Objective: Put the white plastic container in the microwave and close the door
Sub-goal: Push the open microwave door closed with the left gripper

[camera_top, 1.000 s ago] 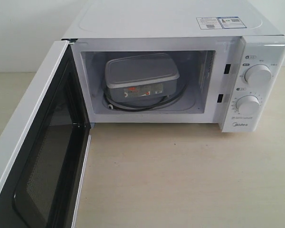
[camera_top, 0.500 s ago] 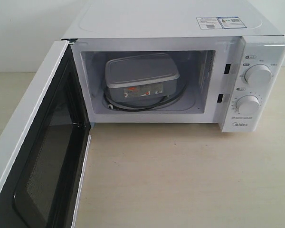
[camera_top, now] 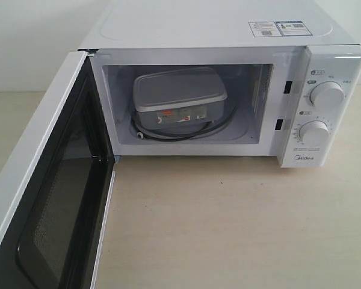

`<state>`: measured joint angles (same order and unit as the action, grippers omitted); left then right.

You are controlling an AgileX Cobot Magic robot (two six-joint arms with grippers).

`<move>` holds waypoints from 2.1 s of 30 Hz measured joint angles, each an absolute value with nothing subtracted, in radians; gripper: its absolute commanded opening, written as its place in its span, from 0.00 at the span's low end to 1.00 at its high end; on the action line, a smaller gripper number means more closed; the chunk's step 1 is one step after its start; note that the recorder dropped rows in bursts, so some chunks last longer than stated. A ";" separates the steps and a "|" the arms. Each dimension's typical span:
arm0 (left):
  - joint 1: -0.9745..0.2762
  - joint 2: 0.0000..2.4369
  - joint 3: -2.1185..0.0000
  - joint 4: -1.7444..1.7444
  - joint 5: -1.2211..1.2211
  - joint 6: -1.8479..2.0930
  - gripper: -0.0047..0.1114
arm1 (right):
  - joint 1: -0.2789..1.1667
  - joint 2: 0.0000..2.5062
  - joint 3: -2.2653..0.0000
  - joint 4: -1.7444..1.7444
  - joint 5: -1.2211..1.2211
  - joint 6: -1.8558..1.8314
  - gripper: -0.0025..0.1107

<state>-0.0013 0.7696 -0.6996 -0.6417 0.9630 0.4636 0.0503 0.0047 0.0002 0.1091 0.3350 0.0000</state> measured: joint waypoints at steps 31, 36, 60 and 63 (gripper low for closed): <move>-0.324 1.445 -0.958 -1.147 0.717 0.997 0.08 | 0.050 0.005 0.000 0.109 0.335 0.000 0.02; -0.329 1.482 -0.974 -1.155 0.649 0.997 0.08 | 0.050 0.005 0.000 0.109 0.335 0.000 0.02; -0.333 1.556 -0.975 -1.414 0.461 1.171 0.08 | 0.050 0.005 0.000 0.109 0.315 0.000 0.02; -0.334 1.556 -0.978 -1.414 0.452 1.171 0.08 | 0.050 0.005 0.000 0.109 0.314 0.000 0.02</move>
